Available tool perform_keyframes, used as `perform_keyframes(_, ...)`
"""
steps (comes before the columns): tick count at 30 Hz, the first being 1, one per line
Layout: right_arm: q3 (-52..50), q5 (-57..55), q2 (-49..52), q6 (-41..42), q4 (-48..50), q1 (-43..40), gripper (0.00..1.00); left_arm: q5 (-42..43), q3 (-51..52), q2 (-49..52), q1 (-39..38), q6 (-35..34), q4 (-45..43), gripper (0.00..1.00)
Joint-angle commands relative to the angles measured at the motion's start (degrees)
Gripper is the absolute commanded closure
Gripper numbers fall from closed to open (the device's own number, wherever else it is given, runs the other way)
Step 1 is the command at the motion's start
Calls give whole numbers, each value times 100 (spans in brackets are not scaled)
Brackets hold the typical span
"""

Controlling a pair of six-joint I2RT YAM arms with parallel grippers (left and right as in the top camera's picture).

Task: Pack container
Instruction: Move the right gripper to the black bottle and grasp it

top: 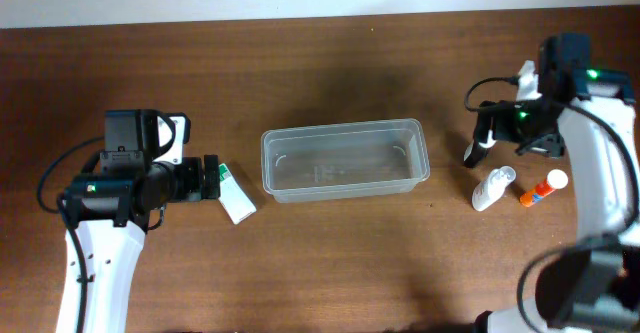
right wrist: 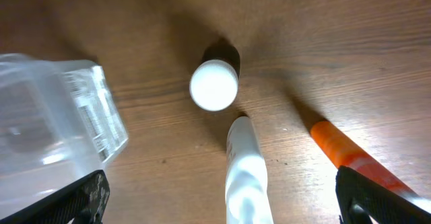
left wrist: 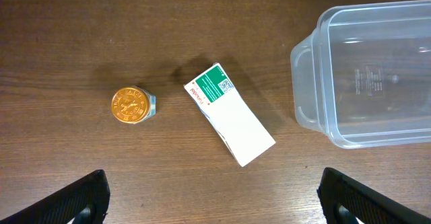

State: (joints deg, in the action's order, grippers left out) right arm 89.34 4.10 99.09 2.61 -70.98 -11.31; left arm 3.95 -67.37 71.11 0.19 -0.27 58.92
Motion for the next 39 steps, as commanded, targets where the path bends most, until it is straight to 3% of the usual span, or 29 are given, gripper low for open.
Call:
perform_keyframes(1, 109, -24, 376, -83, 57, 9, 0, 76, -118, 35, 37, -17, -20, 0)
perform_keyframes(8, 109, -26, 804, -83, 422, 7, 13, 79, -118, 35, 37, -17, -15, 1)
perform_keyframes(14, 109, -28, 813, -83, 551, 7, 33, 79, -118, 35, 37, -17, -13, 1)
perform_keyframes(39, 57, -31, 1134, -81, 839, 7, 33, 79, -118, 35, 37, -17, -11, 1)
